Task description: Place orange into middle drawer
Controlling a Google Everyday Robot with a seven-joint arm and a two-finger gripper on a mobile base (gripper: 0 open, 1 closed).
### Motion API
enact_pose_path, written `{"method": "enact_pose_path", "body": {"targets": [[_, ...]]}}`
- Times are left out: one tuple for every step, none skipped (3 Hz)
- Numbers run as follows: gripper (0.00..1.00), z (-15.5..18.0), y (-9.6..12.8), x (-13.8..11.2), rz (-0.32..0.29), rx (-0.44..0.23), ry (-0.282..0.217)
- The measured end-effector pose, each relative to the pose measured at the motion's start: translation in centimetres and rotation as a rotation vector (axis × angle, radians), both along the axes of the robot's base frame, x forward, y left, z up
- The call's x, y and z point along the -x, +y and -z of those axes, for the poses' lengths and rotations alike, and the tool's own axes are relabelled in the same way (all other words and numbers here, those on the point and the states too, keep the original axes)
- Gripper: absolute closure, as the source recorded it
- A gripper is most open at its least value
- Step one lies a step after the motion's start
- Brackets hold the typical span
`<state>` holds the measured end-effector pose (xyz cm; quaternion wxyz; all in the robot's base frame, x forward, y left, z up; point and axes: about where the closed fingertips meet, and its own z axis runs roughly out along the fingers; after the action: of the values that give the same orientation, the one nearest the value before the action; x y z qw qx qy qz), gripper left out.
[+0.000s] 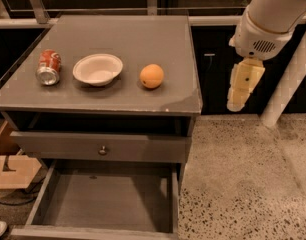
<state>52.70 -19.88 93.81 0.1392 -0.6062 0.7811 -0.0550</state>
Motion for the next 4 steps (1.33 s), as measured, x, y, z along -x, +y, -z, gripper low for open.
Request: {"method": "enact_pose_path", "body": {"targets": [[0.00,0.3,0.5,0.0,0.005,-0.018,-0.016],[0.00,-0.4,4.6,-2.9,-0.027,-0.065,-0.049],[0.00,-0.7,7.7,-4.7,-0.067,-0.089,-0.057],[0.00,-0.6,7.7,-4.7,-0.067,-0.088,-0.057]]}}
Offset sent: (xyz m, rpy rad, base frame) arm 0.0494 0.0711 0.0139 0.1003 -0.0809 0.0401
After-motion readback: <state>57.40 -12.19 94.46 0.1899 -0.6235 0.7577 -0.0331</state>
